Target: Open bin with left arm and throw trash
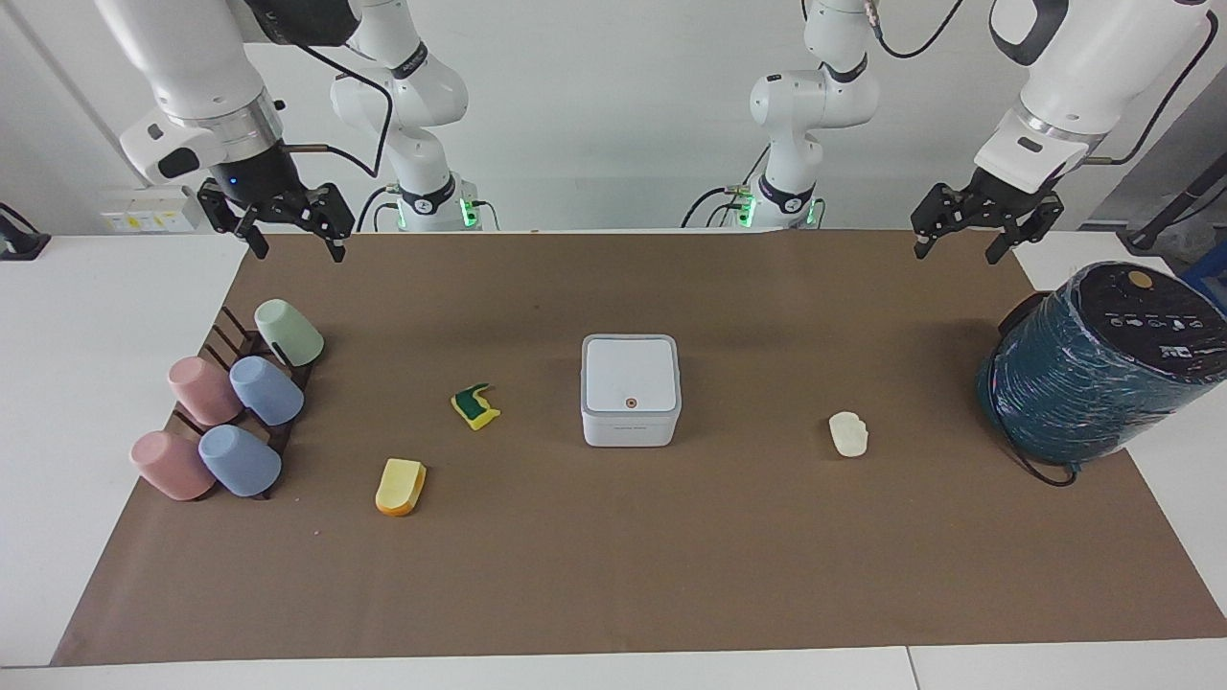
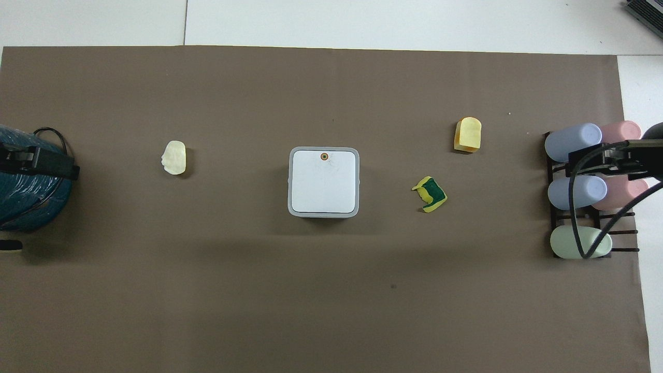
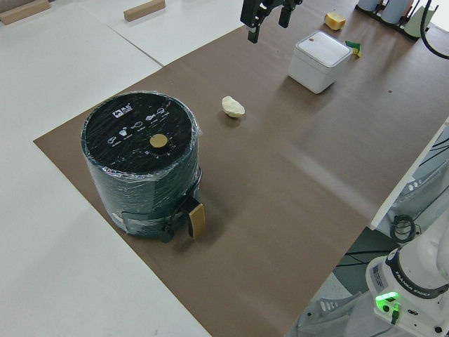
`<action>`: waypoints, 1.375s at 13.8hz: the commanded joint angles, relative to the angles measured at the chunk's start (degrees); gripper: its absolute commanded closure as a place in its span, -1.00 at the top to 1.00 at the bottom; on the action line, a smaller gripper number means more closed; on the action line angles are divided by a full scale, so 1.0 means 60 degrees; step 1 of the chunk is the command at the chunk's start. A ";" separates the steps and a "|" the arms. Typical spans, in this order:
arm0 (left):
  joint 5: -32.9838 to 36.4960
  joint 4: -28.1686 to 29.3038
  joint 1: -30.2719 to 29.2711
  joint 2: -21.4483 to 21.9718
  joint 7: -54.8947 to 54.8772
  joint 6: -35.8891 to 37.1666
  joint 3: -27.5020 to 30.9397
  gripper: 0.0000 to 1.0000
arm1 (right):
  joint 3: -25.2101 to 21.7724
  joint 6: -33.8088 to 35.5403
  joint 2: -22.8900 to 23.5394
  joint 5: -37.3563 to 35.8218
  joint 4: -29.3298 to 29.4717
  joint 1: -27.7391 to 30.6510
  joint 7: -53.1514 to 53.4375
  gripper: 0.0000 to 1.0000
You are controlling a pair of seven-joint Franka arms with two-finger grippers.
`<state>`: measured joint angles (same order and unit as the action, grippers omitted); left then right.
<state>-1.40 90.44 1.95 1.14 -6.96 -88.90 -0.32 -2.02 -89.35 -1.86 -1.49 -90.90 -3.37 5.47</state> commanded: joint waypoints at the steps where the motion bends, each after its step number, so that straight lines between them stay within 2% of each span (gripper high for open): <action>1: 0.0101 0.0351 0.0055 0.0293 0.0090 -0.0051 -0.0006 1.00 | 0.0043 -0.0223 -0.0042 -0.0379 -0.0069 0.0035 -0.0209 1.00; 7: 0.0115 0.0352 0.0128 0.0279 0.0368 -0.0137 -0.0107 1.00 | 0.0058 -0.0299 -0.0057 -0.0337 -0.0142 0.0049 -0.0121 1.00; 12: 0.0130 0.1258 0.1517 0.0440 0.0559 -0.1880 -0.0108 1.00 | 0.0058 -0.0357 -0.0057 -0.0323 -0.0142 0.0049 -0.0121 1.00; 16: 0.0130 0.1640 0.2763 0.0177 0.1201 -0.2978 -0.0123 0.98 | 0.0043 -0.0459 -0.0057 -0.0235 -0.0172 0.0093 -0.0121 1.00; 18: 0.0116 0.1670 0.3422 -0.0174 0.1845 -0.3389 -0.0137 0.24 | 0.0043 -0.0503 -0.0086 -0.0235 -0.0244 0.0122 -0.0136 1.00; 19: 0.0116 0.1656 0.3686 -0.0466 0.2501 -0.3739 -0.0137 0.05 | 0.0058 -0.0518 -0.0100 -0.0235 -0.0303 0.0137 -0.0136 1.00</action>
<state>-1.41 99.47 20.69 0.43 2.90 -107.44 -1.96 -2.04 -91.02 -1.79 -2.61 -91.23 -3.30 5.46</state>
